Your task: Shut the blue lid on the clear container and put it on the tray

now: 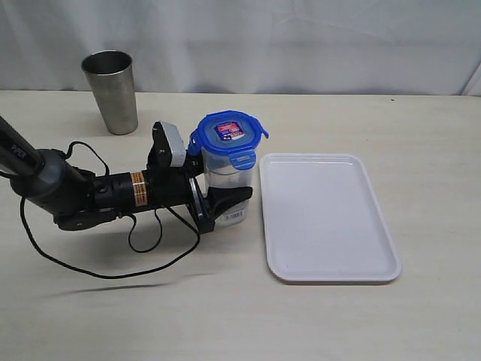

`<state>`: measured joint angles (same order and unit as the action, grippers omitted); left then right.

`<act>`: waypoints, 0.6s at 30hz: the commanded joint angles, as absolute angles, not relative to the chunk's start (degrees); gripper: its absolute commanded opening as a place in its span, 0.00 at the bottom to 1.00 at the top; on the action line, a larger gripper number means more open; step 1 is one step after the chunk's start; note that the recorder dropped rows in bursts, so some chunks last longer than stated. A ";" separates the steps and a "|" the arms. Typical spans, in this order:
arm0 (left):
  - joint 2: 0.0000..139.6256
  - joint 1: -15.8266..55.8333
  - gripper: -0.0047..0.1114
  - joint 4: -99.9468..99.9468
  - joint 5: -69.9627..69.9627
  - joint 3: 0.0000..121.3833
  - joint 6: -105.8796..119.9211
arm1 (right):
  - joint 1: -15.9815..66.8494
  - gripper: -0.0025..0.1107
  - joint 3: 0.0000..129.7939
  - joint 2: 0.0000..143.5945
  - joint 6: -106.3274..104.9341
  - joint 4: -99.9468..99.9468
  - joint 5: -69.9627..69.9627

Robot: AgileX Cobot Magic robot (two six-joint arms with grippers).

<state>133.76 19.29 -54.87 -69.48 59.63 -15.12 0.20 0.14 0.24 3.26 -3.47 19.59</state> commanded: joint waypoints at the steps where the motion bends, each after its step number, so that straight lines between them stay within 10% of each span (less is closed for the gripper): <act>1: 133.76 19.33 0.22 -58.42 -69.96 59.73 -15.47 | 0.12 0.06 0.00 0.00 3.25 -3.44 19.65; 4: 133.76 19.22 0.04 -59.73 -69.96 59.62 -15.35 | 0.12 0.06 0.00 0.00 3.25 -3.44 19.65; 18: 129.21 8.71 0.04 -86.30 -69.96 59.24 -27.86 | 0.12 0.06 0.00 0.00 3.25 -3.44 19.65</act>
